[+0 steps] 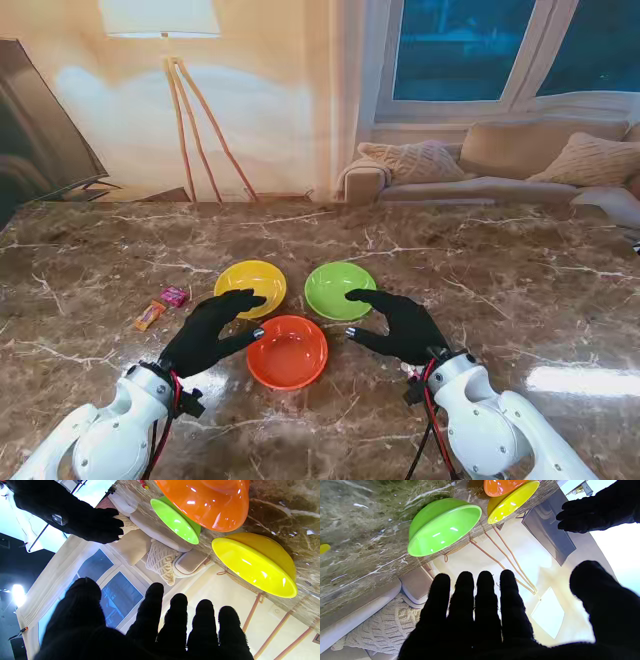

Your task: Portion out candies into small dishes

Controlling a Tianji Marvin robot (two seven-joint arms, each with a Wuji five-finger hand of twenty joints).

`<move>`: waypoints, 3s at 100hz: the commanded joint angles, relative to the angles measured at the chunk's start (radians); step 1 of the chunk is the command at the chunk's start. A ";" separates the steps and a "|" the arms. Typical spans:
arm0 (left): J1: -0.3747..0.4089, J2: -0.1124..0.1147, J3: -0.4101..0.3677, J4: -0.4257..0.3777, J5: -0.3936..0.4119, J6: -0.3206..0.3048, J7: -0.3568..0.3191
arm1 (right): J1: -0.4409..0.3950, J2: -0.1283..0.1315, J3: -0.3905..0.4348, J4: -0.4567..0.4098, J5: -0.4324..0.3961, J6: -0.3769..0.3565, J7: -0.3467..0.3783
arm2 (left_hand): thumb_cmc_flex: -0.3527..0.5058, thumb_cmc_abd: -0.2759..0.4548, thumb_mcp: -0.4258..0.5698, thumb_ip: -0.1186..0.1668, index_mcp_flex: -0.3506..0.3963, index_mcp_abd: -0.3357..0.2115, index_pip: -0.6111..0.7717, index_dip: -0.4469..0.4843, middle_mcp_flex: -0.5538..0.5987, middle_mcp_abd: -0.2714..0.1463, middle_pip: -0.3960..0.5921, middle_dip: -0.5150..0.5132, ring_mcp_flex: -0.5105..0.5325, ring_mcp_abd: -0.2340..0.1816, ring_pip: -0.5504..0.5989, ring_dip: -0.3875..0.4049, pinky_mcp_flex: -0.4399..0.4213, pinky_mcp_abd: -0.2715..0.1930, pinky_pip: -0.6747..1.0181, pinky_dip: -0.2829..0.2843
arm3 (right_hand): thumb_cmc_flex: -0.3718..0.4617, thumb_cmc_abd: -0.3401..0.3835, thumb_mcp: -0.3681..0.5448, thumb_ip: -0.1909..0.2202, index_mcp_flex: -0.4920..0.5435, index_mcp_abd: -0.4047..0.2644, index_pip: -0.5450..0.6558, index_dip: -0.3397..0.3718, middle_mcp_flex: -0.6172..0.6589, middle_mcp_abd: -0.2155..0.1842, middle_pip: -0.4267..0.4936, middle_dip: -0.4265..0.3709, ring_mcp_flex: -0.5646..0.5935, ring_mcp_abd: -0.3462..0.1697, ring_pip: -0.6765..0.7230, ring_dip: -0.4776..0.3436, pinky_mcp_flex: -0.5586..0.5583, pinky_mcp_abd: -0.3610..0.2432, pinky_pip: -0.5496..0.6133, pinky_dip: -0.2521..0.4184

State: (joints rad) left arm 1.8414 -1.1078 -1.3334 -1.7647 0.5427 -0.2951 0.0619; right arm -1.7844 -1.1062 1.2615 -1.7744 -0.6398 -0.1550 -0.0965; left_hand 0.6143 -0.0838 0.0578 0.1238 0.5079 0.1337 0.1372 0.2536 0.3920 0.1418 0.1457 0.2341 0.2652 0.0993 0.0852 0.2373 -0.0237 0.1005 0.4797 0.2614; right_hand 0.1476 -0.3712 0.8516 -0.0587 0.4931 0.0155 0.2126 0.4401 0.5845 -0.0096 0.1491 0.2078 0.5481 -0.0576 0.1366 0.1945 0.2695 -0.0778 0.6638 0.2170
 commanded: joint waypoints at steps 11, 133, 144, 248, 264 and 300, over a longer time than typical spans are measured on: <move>0.002 -0.002 0.005 0.003 -0.001 0.005 0.002 | -0.011 -0.002 0.000 0.004 0.004 0.000 0.011 | -0.043 0.039 -0.026 0.013 -0.010 0.004 -0.009 -0.009 -0.017 -0.008 -0.012 -0.013 0.001 -0.001 0.002 -0.006 -0.014 -0.019 -0.006 -0.007 | -0.052 0.018 -0.001 0.041 0.012 -0.019 0.002 -0.007 0.012 -0.006 -0.005 0.002 0.028 -0.005 0.001 -0.012 0.007 -0.008 0.024 -0.034; -0.024 -0.009 0.016 0.030 0.028 0.002 0.051 | -0.114 0.043 0.041 0.010 -0.496 0.352 0.050 | -0.042 0.051 -0.033 0.012 -0.004 -0.001 -0.008 -0.002 -0.011 -0.005 -0.020 -0.013 0.001 -0.003 -0.003 -0.007 -0.017 -0.007 -0.016 -0.014 | 0.230 -0.251 -0.255 -0.014 -0.092 0.091 0.137 0.246 -0.063 0.032 0.272 0.376 0.152 0.075 0.288 0.313 0.236 0.149 0.287 0.203; -0.025 -0.011 0.017 0.037 0.026 0.002 0.057 | -0.104 0.044 0.019 0.025 -0.506 0.397 0.060 | -0.042 0.052 -0.033 0.012 -0.003 -0.001 -0.007 -0.001 -0.011 -0.006 -0.020 -0.013 0.002 -0.006 -0.002 -0.007 -0.017 -0.005 -0.017 -0.015 | 0.230 -0.248 -0.261 -0.019 -0.087 0.086 0.150 0.282 -0.089 0.032 0.307 0.405 0.150 0.083 0.305 0.322 0.244 0.154 0.285 0.191; -0.022 -0.013 0.009 0.038 0.019 0.007 0.064 | -0.004 0.044 -0.103 0.213 -0.461 0.387 -0.054 | -0.032 0.056 -0.032 0.011 0.008 -0.006 -0.001 0.007 -0.007 -0.002 -0.026 -0.014 0.002 -0.004 -0.005 -0.008 -0.019 0.002 -0.028 -0.018 | 0.588 -0.543 0.312 -0.216 0.452 -0.272 0.764 0.115 0.638 -0.064 0.405 0.609 0.727 0.070 0.681 0.487 0.721 0.150 0.723 0.246; -0.023 -0.014 0.010 0.038 0.018 0.011 0.066 | -0.010 0.037 -0.087 0.201 -0.444 0.360 -0.095 | -0.030 0.058 -0.033 0.010 0.010 -0.007 0.001 0.009 -0.006 -0.003 -0.026 -0.013 0.003 -0.001 -0.005 -0.008 -0.019 0.004 -0.031 -0.019 | 0.577 -0.505 0.333 -0.208 0.492 -0.272 0.782 0.084 0.680 -0.040 0.391 0.585 0.760 0.076 0.681 0.496 0.757 0.159 0.737 0.242; -0.027 -0.015 0.012 0.039 0.016 0.017 0.070 | -0.053 0.019 -0.042 0.062 -0.418 0.308 -0.156 | -0.029 0.059 -0.034 0.010 0.011 -0.003 -0.001 0.009 -0.003 0.000 -0.028 -0.013 0.005 -0.002 -0.005 -0.008 -0.018 0.005 -0.032 -0.018 | 0.544 -0.491 0.387 -0.215 0.487 -0.263 0.795 0.118 0.688 -0.038 0.406 0.625 0.762 0.080 0.736 0.534 0.757 0.175 0.763 0.255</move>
State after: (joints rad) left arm 1.8111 -1.1203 -1.3241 -1.7277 0.5589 -0.2816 0.1301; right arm -1.8256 -1.0793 1.2187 -1.6722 -1.0650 0.1595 -0.2568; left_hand 0.6142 -0.0615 0.0463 0.1238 0.5095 0.1359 0.1371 0.2535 0.3925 0.1418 0.1318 0.2340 0.2652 0.1010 0.0854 0.2373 -0.0278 0.1110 0.4731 0.2565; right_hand 0.6211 -0.9574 1.1341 -0.3225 0.8950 -0.1765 0.8732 0.5190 1.2111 -0.0368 0.5155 0.8082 1.2617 -0.0063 0.8411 0.7072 1.0033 0.0885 1.3720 0.4716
